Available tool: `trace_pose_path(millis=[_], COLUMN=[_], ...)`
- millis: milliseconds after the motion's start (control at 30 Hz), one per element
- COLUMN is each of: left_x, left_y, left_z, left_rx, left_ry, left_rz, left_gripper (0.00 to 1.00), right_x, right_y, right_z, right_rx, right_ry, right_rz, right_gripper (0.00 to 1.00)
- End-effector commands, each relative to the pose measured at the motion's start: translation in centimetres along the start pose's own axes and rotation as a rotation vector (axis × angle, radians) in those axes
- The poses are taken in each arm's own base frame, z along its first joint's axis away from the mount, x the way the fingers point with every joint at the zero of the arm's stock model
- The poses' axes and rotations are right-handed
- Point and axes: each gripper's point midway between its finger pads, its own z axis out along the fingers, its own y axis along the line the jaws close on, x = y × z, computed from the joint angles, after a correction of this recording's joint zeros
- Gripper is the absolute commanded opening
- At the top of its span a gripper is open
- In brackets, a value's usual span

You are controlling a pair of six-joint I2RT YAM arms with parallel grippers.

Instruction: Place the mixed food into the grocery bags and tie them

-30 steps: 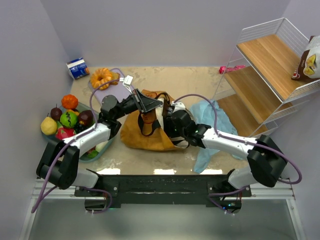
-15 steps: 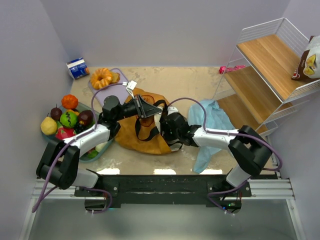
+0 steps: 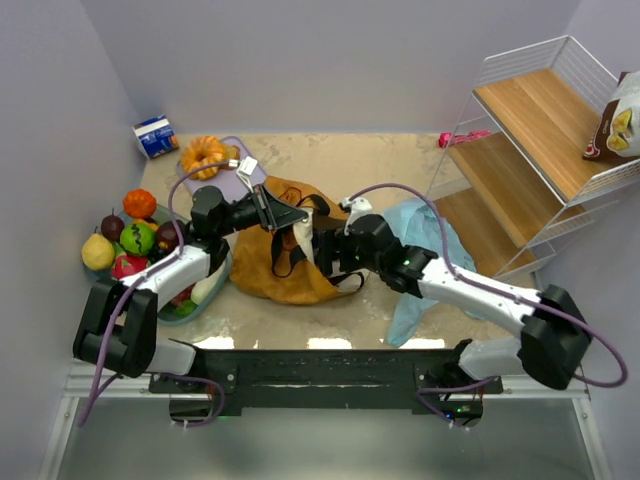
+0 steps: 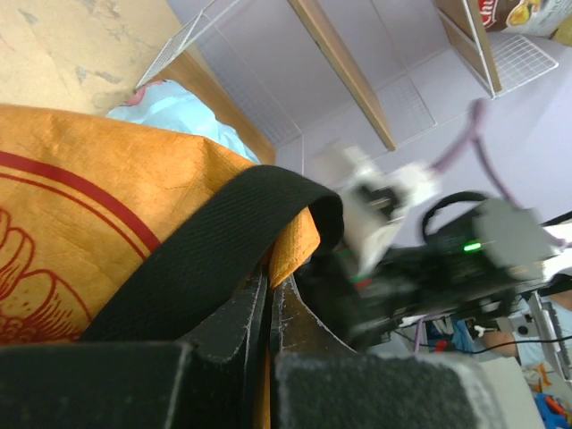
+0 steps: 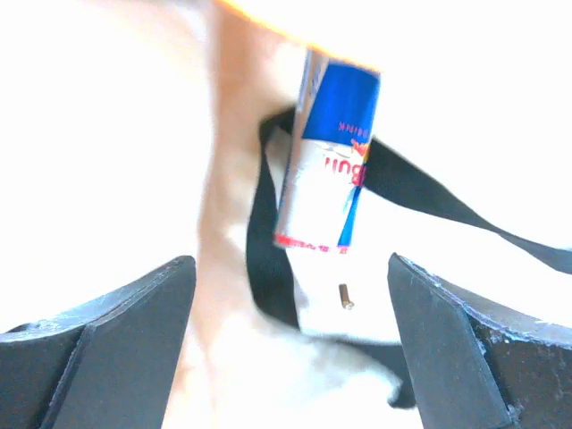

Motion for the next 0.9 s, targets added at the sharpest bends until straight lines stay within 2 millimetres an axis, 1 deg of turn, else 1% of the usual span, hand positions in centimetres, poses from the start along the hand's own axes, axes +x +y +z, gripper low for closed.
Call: trace_pose_path(millis=[0,33,67,133,167,200,233,333,367,400,467,500,567,600,667,700,800,833,867], left_x=[-1.0,-1.1,-1.0,-1.5,-1.4,-1.8,-1.9,-1.9,-1.9,-1.8,-1.7,-1.7,-1.6,-1.6,-1.6,-1.6,-1.5,-1.5,-1.5], left_y=[1.3,1.5,1.6,1.7,2.0,1.8,2.1,2.4,2.5,2.5,2.5,2.4,2.5,2.5,2.5,2.5,2.5,2.5,2.4], left_z=[-0.2,-0.3,-0.3,-0.3,-0.5,-0.4,-0.5,-0.7,-0.8,-0.8,-0.8,-0.8,-0.8,-0.8,-0.8,-0.9,-0.9,-0.9,-0.9], left_rx=[-0.05,-0.055,-0.062,-0.07,-0.095,-0.101,-0.111,-0.148,-0.154,-0.155,-0.151,-0.15,-0.149,-0.15,-0.149,-0.152,-0.152,-0.152,-0.149], left_ry=[0.0,0.002,0.012,0.013,0.021,0.02,0.026,0.034,0.036,0.038,0.047,0.046,0.049,0.05,0.052,0.053,0.054,0.054,0.055], left_rz=[0.065,0.08,0.074,0.111,0.105,0.125,0.158,0.181,0.181,0.184,0.181,0.185,0.181,0.18,0.182,0.183,0.185,0.185,0.186], left_gripper=[0.0,0.0,0.0,0.0,0.0,0.0,0.0,0.0,0.0,0.0,0.0,0.0,0.0,0.0,0.0,0.0,0.0,0.0,0.0], right_x=[-3.1,-3.3,-2.5,-1.9,-1.1,-0.5,0.1,1.9,2.1,2.9,3.3,4.1,4.6,5.6,6.6,7.0,7.8,8.6,8.7], right_y=[0.0,-0.2,-1.1,-2.0,-2.6,-3.2,-3.6,-5.1,-5.3,-5.8,-5.4,-5.6,-5.6,-6.1,-6.5,-7.0,-7.8,-8.2,-8.3], right_z=[-4.5,-5.2,-5.6,-6.0,-6.1,-6.0,-5.9,-5.4,-5.0,-4.7,-4.0,-3.5,-2.8,-2.2,-1.4,-0.9,-0.1,0.3,0.6], right_rx=[0.047,0.054,0.1,0.134,0.159,0.181,0.197,0.237,0.234,0.239,0.213,0.218,0.215,0.235,0.228,0.237,0.248,0.266,0.27], right_ry=[-0.062,-0.067,-0.039,-0.013,0.019,0.035,0.048,0.093,0.098,0.115,0.131,0.157,0.17,0.194,0.209,0.22,0.231,0.254,0.256], right_rz=[0.036,0.051,0.065,0.128,0.142,0.169,0.178,0.235,0.252,0.269,0.277,0.278,0.286,0.299,0.327,0.352,0.38,0.378,0.378], right_gripper=[0.91,0.9,0.9,0.89,0.88,0.88,0.88,0.87,0.86,0.86,0.86,0.86,0.86,0.84,0.81,0.8,0.76,0.74,0.74])
